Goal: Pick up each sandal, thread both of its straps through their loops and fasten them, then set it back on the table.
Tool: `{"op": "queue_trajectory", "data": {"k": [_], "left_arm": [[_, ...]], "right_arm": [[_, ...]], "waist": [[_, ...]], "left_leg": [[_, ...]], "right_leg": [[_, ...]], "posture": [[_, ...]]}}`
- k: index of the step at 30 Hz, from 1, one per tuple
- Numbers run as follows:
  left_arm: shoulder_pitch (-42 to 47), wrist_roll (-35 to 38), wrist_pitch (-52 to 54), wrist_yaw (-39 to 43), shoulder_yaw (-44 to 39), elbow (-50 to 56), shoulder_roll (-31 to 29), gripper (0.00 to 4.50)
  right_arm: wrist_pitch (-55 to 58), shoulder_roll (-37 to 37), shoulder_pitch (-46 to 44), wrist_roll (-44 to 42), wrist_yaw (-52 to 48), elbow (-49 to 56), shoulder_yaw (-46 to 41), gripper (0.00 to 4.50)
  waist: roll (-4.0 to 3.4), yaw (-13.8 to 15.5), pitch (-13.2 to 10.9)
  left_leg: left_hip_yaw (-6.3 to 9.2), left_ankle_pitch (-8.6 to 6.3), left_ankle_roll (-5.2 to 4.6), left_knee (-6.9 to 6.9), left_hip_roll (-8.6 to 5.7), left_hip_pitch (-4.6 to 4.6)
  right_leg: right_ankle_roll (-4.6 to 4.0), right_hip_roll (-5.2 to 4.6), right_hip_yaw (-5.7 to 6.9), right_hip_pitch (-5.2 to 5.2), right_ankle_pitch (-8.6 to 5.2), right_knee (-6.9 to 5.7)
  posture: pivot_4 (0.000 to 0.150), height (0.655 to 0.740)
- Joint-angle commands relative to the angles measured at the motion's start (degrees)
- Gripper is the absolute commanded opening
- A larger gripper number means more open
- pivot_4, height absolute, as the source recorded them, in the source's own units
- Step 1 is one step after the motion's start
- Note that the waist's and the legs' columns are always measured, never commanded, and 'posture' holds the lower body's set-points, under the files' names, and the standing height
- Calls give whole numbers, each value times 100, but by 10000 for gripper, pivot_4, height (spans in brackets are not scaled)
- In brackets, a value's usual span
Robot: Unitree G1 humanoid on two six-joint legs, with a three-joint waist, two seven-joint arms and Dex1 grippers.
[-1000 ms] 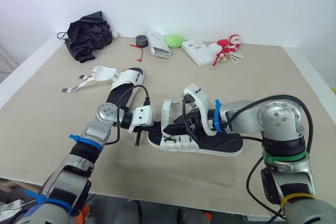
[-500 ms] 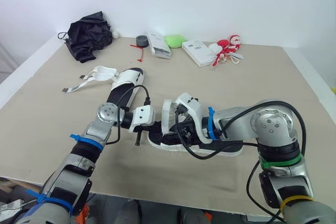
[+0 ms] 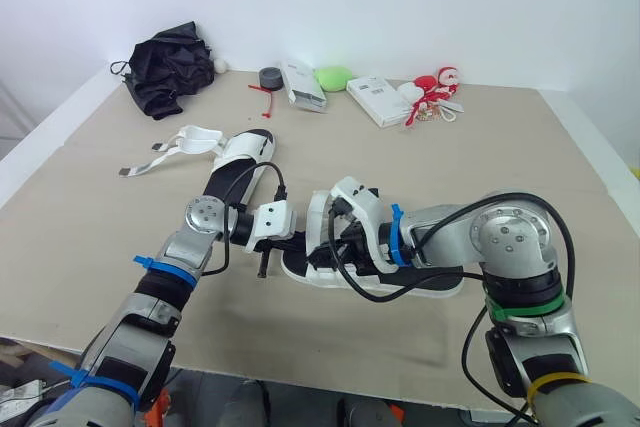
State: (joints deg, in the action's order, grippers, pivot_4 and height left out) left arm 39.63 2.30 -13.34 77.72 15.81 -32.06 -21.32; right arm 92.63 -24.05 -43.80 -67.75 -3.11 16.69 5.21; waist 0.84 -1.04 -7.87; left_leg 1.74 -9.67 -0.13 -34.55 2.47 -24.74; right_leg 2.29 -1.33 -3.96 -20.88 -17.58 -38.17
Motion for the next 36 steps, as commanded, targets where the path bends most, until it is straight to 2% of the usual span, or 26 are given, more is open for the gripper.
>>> {"op": "queue_trajectory", "data": {"k": [1,8,11,15,23,30,36], "left_arm": [[-435,-464,190,190,651,-427,74,0],[-450,-460,193,178,643,-420,63,0],[-454,-464,188,177,649,-421,62,0],[-447,-470,188,181,655,-424,61,0],[-502,-470,187,203,672,-382,31,0],[-517,-471,181,205,676,-372,27,0],[-556,-461,203,209,685,-341,29,0]], "right_arm": [[-13,29,-204,-2,-24,-14,-219,284],[-13,-272,-179,-95,-207,-313,-225,284],[-13,-298,-161,-455,-267,-725,-433,284],[-13,-332,-172,-1368,-100,-1437,-758,284],[-56,-373,-112,-2224,532,-1703,-708,284],[-157,-474,46,-2424,895,-1707,-482,284],[-335,-541,-334,-2653,906,-2189,-593,284]], "waist": [[0,0,0],[0,1,0],[0,1,0],[0,1,0],[0,1,0],[0,-1,0],[0,-1,-1]], "left_leg": [[0,0,0,0,0,0],[-1,0,0,0,0,0],[-1,0,0,0,-1,1],[-1,0,0,0,-1,0],[-2,0,0,0,0,1],[-2,0,0,0,-1,1],[-2,0,0,0,0,1]], "right_leg": [[0,0,0,0,0,0],[0,-1,0,0,0,0],[0,-1,0,1,0,0],[-1,-1,0,3,1,0],[0,0,0,3,0,0],[0,0,-2,3,0,0],[1,1,-1,3,0,1]], "posture": [[1500,7322],[1500,7322],[1500,7322],[1500,7322],[1500,7322],[1500,7322],[1500,7322]]}}
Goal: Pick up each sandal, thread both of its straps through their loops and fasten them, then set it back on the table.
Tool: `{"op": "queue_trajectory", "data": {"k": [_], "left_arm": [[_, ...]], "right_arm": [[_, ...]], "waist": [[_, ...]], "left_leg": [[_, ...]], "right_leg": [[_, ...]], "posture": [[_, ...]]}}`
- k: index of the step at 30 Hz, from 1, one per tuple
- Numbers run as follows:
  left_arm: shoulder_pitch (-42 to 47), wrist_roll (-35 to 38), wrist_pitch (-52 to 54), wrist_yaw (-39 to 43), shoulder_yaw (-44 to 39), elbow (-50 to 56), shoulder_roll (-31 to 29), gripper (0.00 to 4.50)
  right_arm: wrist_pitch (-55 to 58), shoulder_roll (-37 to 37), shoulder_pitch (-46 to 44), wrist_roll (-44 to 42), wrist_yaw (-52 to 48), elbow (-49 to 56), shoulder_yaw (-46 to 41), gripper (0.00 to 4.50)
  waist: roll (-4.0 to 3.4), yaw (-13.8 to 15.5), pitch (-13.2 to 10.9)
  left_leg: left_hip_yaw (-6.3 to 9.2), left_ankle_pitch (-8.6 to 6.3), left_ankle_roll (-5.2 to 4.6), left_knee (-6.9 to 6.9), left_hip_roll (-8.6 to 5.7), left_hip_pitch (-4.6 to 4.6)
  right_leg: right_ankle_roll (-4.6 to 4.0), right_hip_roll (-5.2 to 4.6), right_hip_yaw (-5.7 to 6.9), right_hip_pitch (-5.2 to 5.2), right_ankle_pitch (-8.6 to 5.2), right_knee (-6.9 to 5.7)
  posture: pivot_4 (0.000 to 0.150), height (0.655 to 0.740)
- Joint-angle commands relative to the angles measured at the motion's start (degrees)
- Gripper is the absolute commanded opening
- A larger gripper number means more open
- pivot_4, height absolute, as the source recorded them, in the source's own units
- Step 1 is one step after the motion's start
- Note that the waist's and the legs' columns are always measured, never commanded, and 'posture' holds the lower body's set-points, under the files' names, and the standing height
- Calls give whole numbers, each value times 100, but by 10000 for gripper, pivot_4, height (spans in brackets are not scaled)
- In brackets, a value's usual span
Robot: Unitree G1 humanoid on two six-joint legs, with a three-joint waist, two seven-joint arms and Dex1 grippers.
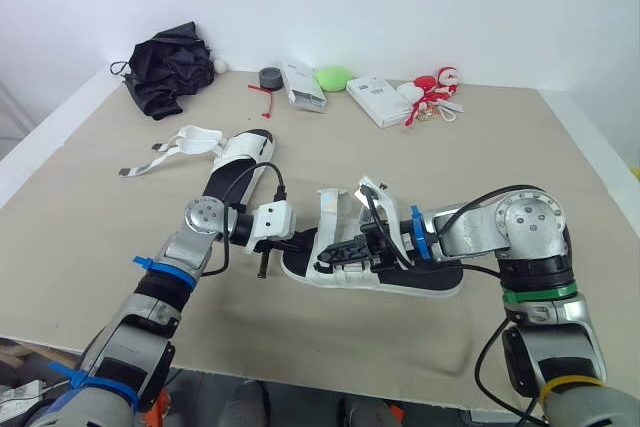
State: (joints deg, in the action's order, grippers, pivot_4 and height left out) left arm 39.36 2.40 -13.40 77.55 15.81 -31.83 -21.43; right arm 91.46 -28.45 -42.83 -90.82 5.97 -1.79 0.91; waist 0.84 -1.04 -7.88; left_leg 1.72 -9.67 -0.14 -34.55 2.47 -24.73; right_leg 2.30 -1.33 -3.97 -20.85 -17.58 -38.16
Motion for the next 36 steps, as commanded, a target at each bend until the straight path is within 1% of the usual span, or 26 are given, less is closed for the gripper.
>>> {"op": "queue_trajectory", "data": {"k": [1,4,8,17,26,32,35,36], "left_arm": [[-534,-467,219,222,685,-360,44,0],[-546,-439,257,214,671,-352,60,0],[-557,-435,279,210,674,-340,67,0],[-546,-430,300,181,656,-341,61,0],[-570,-423,324,121,652,-332,77,0],[-623,-422,339,76,657,-298,84,0],[-619,-422,336,73,655,-310,85,0],[-614,-420,335,75,654,-319,88,0]], "right_arm": [[-263,-119,-513,-468,-10,-430,-192,284],[-342,-176,-638,-616,4,-583,-194,284],[-409,-164,-582,-482,190,-682,-61,284],[-413,-229,-225,-635,343,-227,293,284],[-686,-567,-274,-1465,317,-262,555,284],[-846,-808,-174,-1559,410,-199,878,284],[-962,-831,-347,-1552,432,-419,871,284],[-1036,-831,-571,-1580,395,-615,779,284]], "waist": [[0,-1,0],[-1,1,0],[-1,2,0],[-1,2,0],[-1,2,0],[-1,2,0],[0,2,0],[-1,1,-1]], "left_leg": [[-1,0,0,0,0,0],[-1,0,0,1,0,0],[-2,0,0,1,-1,-3],[-1,0,0,1,-2,-4],[0,0,0,1,-2,-3],[0,0,0,0,-3,-3],[0,0,0,0,-3,-3],[0,0,0,0,-3,-3]], "right_leg": [[0,-1,-1,-1,0,0],[0,0,-1,-1,0,0],[3,-2,-1,0,-2,3],[4,-3,-1,-1,-2,3],[4,-3,-2,0,-2,2],[4,-3,-4,1,-3,2],[4,-3,-4,1,-2,2],[4,-3,-3,1,-2,2]], "posture": [[1500,7322],[1500,7322],[1500,7322],[1500,7322],[1500,7322],[1500,7322],[1500,7322],[1500,7322]]}}
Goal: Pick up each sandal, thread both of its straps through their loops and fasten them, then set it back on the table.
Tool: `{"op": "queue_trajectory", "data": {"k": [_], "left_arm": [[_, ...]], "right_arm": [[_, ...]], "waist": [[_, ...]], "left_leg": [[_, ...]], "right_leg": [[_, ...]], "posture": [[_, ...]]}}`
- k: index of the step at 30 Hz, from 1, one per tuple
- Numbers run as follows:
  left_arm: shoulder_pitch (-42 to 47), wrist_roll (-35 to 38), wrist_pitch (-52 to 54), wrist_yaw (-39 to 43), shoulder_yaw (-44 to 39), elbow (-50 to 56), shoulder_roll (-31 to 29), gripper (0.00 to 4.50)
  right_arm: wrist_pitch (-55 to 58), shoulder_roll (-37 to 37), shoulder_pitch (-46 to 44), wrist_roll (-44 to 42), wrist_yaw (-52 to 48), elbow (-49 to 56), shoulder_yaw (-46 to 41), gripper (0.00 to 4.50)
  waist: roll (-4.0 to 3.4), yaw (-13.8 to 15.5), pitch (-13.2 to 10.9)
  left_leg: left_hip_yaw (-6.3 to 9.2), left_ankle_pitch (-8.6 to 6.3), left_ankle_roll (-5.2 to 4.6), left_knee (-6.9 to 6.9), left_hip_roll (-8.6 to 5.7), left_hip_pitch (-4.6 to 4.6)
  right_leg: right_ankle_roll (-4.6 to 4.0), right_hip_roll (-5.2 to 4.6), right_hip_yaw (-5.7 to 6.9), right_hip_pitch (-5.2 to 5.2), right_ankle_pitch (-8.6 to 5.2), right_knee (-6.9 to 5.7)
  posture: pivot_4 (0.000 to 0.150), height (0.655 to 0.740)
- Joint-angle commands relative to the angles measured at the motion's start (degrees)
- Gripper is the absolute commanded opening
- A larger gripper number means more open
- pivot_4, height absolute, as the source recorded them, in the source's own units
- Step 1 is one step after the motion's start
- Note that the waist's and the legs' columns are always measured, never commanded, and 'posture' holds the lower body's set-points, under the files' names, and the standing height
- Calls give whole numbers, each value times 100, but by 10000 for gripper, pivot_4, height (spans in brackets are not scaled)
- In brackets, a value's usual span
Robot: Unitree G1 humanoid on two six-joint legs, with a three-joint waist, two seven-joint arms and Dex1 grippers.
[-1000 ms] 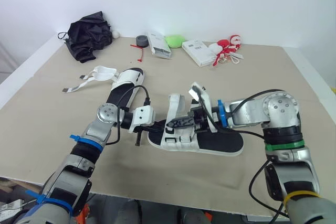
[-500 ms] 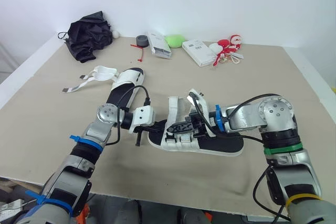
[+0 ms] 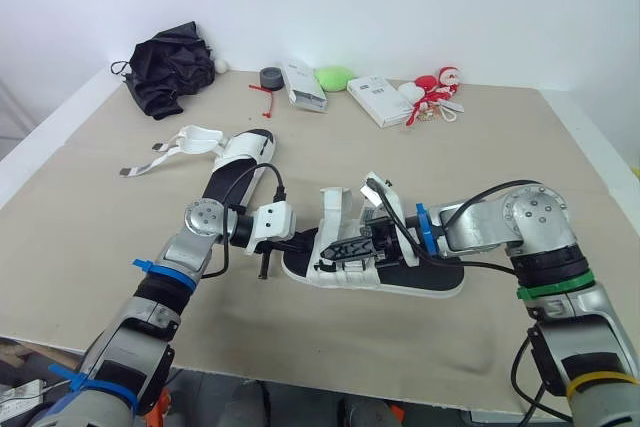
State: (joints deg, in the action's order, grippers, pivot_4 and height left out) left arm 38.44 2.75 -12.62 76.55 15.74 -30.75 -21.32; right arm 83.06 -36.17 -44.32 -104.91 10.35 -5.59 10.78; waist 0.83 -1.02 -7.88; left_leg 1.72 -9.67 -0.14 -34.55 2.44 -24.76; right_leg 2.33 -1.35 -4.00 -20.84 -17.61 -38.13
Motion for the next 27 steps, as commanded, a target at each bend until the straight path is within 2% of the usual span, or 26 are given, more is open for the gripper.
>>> {"op": "queue_trajectory", "data": {"k": [1,6,14,19,27], "left_arm": [[-518,-451,261,177,658,-433,82,0],[-510,-402,325,176,622,-448,114,0],[-530,-391,344,180,615,-420,72,0],[-501,-387,334,176,610,-453,64,0],[-503,-386,334,194,622,-448,61,0]], "right_arm": [[-245,-64,-610,-204,-79,-391,-281,284],[-233,-66,-829,-182,-255,-585,-329,284],[-120,128,-273,339,-47,-97,-61,284],[-96,32,-29,-60,-111,272,43,284],[-388,-172,-11,-700,-34,294,176,284]], "waist": [[-4,-3,-2],[0,17,1],[-4,18,0],[-3,17,0],[-3,17,0]], "left_leg": [[-2,0,0,-1,-1,0],[0,0,0,-1,-1,0],[0,0,0,-1,-2,-2],[0,0,0,-1,-2,-4],[1,0,0,-1,-3,-4]], "right_leg": [[0,0,-2,0,0,0],[3,1,-1,1,0,1],[2,-1,-4,1,-1,2],[3,-1,-4,-1,-1,2],[3,-1,-3,0,-1,3]], "posture": [[1500,7322],[1500,7322],[1500,7322],[1500,7322],[1500,7322]]}}
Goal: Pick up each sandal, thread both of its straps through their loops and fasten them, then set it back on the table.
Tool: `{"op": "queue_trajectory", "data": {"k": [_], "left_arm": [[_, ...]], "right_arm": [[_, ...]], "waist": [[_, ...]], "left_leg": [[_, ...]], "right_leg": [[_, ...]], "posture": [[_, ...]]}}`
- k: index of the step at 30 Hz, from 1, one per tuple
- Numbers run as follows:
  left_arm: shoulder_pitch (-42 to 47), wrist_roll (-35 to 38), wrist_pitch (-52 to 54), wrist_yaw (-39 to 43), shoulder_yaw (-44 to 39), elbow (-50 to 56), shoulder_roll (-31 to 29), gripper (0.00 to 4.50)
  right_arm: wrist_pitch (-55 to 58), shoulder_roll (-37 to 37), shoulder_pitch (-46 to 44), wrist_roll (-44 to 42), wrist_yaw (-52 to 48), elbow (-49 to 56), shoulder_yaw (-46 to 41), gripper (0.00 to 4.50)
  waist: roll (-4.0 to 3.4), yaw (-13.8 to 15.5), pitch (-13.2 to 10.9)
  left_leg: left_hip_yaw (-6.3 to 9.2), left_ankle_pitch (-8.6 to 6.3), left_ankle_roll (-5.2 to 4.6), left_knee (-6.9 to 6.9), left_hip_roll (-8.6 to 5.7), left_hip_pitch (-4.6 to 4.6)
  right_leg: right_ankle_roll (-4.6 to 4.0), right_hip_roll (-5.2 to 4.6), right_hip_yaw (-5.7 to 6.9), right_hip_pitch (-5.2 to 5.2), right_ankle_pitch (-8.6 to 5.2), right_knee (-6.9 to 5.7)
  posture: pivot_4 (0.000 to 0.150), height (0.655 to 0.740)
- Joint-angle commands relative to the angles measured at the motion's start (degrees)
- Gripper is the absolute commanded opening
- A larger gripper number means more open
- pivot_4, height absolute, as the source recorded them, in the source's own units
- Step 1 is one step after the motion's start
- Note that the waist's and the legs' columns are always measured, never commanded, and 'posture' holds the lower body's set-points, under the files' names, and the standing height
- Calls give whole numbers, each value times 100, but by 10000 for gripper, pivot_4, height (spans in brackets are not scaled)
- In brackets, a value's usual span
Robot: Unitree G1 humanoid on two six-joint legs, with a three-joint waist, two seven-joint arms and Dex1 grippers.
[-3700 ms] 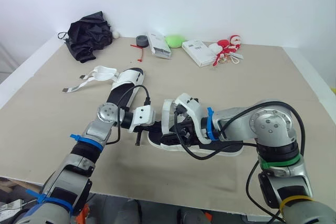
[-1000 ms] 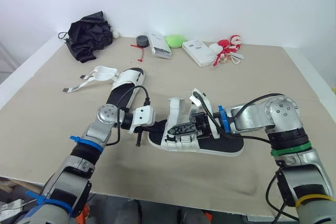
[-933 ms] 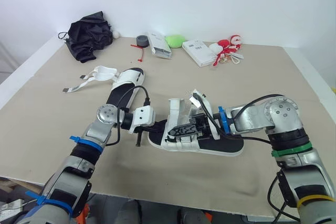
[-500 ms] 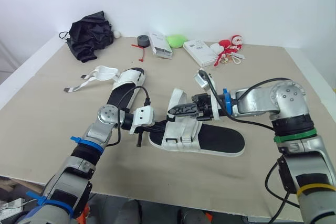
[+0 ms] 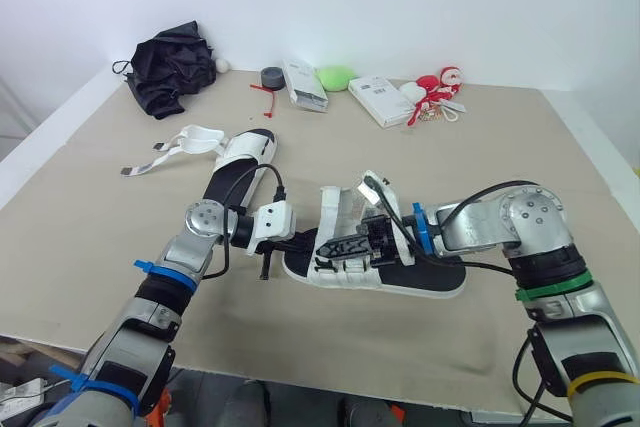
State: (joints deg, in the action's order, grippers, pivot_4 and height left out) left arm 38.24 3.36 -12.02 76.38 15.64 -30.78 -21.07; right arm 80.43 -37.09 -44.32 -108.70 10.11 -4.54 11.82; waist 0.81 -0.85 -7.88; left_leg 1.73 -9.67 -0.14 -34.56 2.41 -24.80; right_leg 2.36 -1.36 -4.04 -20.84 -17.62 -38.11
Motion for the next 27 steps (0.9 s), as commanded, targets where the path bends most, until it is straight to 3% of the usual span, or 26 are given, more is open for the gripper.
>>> {"op": "queue_trajectory", "data": {"k": [1,7,15,27], "left_arm": [[-483,-447,275,209,633,-444,37,0],[-487,-447,281,210,634,-438,35,0],[-480,-450,284,211,641,-457,41,0],[-463,-462,260,222,639,-487,31,0]], "right_arm": [[-151,-102,11,-347,6,206,114,284],[-240,-157,127,-193,164,97,286,284],[-314,-172,-755,-429,-356,-418,-167,284],[-101,65,-124,465,36,-160,214,284]], "waist": [[0,0,0],[0,-1,0],[-1,-3,-1],[1,-3,1]], "left_leg": [[0,0,0,0,0,0],[0,0,0,0,0,0],[0,0,0,0,1,1],[0,0,0,1,1,-1]], "right_leg": [[0,0,0,0,0,0],[0,0,-1,0,0,0],[0,2,0,-1,0,0],[-1,0,1,0,-1,1]], "posture": [[1500,7322],[1500,7322],[1500,7322],[1500,7322]]}}
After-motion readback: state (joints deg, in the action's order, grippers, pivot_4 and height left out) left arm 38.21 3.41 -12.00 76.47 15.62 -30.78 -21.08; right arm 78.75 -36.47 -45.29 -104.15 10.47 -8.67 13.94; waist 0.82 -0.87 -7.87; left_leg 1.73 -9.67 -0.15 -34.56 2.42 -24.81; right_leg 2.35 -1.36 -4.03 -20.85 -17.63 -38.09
